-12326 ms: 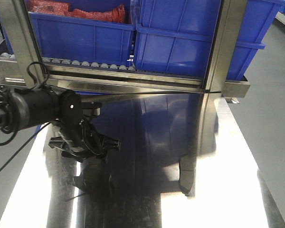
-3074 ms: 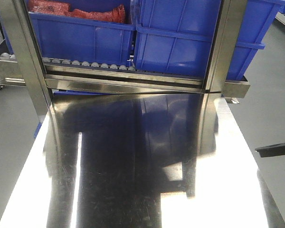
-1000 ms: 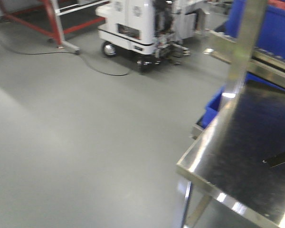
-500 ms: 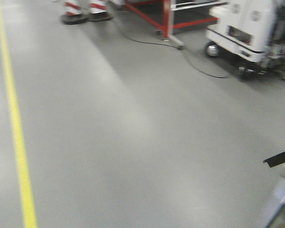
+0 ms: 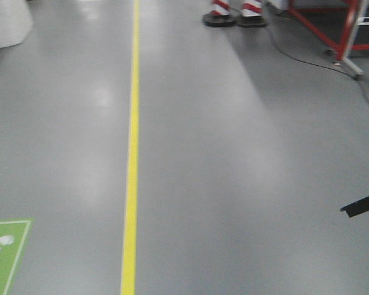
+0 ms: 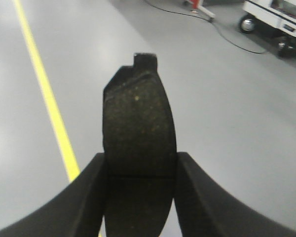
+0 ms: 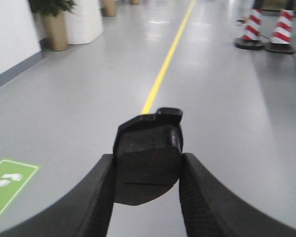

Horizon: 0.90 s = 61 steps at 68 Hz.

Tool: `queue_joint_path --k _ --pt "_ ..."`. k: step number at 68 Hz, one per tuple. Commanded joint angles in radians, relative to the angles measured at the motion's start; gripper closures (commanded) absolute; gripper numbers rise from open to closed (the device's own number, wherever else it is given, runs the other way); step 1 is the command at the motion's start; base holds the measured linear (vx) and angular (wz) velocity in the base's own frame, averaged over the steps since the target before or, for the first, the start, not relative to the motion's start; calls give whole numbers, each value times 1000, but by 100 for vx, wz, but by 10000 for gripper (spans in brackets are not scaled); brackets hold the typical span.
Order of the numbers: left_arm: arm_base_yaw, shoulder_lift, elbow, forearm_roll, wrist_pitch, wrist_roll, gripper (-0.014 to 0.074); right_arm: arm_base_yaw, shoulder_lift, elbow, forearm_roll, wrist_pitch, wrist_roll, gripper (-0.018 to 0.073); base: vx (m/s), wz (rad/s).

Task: Move and align brake pads A on conveyor
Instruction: 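Drive along the yellow floor line past the striped cones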

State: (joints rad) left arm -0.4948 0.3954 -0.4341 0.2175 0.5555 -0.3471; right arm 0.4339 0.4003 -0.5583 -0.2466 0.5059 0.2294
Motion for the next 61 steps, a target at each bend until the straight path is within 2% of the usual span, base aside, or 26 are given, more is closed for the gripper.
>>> queue_joint_path --k 1,15,32,61 --pt "-3 6 -29 8 -90 -7 602 -4 7 -29 -18 -88 -7 564 -12 64" --pt "-3 6 -29 8 -90 -7 602 -4 7 -29 -18 -88 -7 564 -7 48" --pt "-3 6 -29 8 -90 -7 602 -4 6 -29 -18 -88 -5 564 8 19" --pt "-3 6 -29 8 -90 -7 602 -4 5 -29 -18 -87 -5 564 31 14"
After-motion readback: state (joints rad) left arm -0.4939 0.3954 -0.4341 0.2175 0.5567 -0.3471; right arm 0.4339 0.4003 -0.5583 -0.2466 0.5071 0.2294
